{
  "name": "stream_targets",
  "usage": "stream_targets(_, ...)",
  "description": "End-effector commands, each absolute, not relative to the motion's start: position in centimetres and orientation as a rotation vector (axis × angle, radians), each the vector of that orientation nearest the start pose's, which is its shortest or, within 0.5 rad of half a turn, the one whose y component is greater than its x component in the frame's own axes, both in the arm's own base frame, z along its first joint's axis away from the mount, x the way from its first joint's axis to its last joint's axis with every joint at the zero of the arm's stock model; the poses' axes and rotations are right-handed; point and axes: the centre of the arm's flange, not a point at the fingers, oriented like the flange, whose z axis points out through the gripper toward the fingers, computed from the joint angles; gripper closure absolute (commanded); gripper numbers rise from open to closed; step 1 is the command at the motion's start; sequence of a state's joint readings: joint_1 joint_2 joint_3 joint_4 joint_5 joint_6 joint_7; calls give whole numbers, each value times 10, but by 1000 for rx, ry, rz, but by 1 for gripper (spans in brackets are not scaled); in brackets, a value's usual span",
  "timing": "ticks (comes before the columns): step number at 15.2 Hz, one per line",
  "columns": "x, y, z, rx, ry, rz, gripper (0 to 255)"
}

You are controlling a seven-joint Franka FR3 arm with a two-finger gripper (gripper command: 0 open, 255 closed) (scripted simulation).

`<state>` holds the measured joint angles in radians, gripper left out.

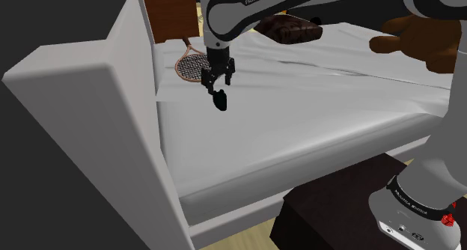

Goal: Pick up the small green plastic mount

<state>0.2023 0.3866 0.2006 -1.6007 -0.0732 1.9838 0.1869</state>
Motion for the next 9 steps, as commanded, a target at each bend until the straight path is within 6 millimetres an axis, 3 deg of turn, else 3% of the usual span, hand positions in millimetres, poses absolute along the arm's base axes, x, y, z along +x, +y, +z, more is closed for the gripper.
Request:
stream_targets(1,621,245,401,-3111,-361,-4,0)
stream_targets(6,621,245,382,-3111,-361,-4,0)
stream_targets(7,621,244,383,-3111,-361,-4,255)
stream_targets(9,621,244,383,-3111,-361,-4,255)
